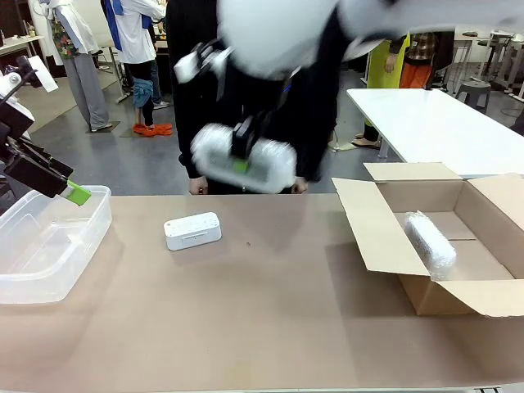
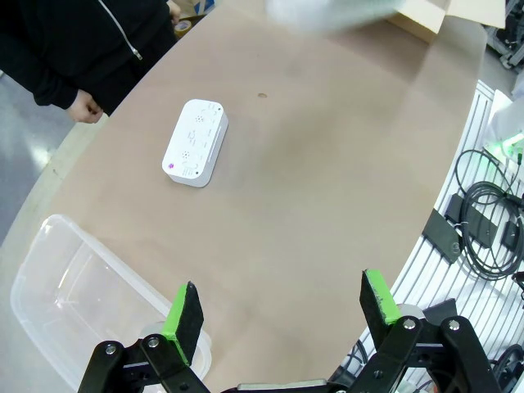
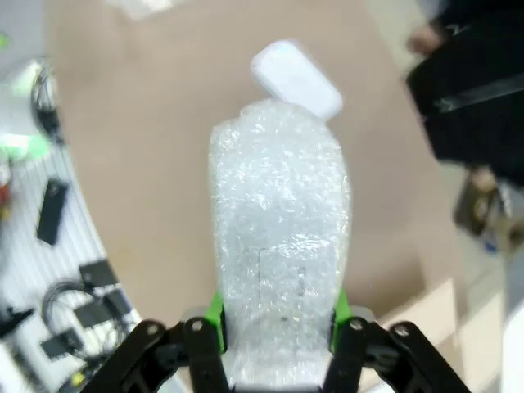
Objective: Separate and place wrapped and unwrapped clocks.
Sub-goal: If the picked Digital clock is wrapped, place it in the Package Box ; if not, place it in the Organizing box.
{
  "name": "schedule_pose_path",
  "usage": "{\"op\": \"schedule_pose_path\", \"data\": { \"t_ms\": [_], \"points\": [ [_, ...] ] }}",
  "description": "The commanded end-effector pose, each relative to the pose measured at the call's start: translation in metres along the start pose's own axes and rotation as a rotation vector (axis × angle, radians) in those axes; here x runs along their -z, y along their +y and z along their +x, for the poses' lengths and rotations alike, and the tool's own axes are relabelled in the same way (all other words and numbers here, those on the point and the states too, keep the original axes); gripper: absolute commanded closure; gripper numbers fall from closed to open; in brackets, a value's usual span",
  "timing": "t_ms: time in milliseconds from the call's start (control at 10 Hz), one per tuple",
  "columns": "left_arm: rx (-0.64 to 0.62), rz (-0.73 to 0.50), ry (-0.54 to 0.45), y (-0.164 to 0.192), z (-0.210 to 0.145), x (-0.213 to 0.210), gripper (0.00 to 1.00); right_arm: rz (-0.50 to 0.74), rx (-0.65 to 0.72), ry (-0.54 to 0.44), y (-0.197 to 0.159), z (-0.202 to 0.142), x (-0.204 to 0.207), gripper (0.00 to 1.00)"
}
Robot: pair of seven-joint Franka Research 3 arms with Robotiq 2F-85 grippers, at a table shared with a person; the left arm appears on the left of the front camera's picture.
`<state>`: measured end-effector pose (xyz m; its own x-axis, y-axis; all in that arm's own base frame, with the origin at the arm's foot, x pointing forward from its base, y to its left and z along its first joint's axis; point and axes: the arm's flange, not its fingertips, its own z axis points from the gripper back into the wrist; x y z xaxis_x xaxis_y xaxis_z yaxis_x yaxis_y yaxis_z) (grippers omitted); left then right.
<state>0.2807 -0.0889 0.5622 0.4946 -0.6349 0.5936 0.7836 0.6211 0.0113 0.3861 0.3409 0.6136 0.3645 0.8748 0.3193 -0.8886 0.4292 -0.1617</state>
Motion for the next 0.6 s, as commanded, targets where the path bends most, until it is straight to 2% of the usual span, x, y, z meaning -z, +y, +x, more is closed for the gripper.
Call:
{"op": "schedule_pose_path", "data": {
  "t_ms": [0,100,200,400,500],
  "points": [
    [-0.002,-0.013,-0.006,0.0,0.0,0.001,0.0,-0.1,0.304,-0.014,-0.035,-0.073,-0.023,0.48],
    [-0.002,-0.013,-0.006,0.0,0.0,0.001,0.0,-0.094,0.475,-0.036,-0.068,-0.11,-0.035,0.48],
    [-0.002,-0.013,-0.006,0.0,0.0,0.001,0.0,-0.148,0.649,-0.058,-0.095,-0.157,-0.039,0.48],
    [-0.002,-0.013,-0.006,0.0,0.0,0.001,0.0,-0.288,0.846,-0.02,-0.122,-0.237,-0.043,0.48],
    [-0.002,-0.013,-0.006,0.0,0.0,0.001,0.0,-0.261,0.884,-0.027,-0.133,-0.265,-0.038,0.48]
  ]
}}
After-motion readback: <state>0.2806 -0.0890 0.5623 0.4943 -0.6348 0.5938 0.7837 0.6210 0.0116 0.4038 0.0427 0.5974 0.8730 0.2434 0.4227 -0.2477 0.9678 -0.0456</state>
